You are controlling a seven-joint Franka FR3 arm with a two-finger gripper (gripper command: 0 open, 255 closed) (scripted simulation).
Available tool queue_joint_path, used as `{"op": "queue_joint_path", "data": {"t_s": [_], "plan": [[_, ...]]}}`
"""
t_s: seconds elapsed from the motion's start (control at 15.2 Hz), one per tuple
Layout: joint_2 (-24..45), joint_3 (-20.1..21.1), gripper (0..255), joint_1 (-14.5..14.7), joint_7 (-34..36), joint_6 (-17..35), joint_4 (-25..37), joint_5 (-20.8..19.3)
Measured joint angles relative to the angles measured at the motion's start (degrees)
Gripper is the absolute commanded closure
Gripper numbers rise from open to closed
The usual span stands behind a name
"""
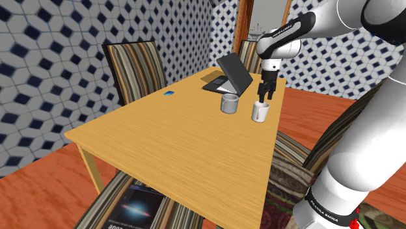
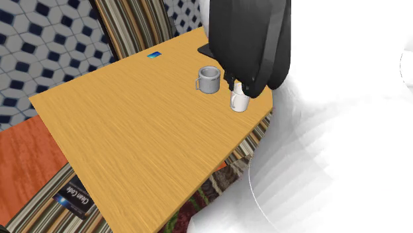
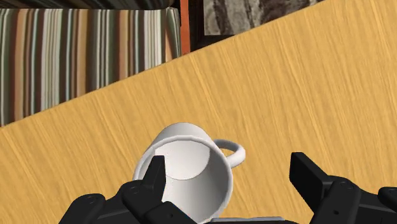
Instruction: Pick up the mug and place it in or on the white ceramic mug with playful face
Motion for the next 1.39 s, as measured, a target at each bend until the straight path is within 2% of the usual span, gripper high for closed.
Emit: {"op": "queue_joint_path", "data": {"t_s": [0.4,0.92,1.32,1.39], "plan": [[12.9,-2.3,0,-2.9,-8.2,0.7,10.6,4.7],[16.3,-2.2,0,-3.7,-10.0,6.0,8.2,6.3],[16.5,-2.2,0,-3.7,-10.0,6.7,7.8,6.5],[16.5,-2.2,255,-3.7,-10.0,6.7,7.8,6.5]]}}
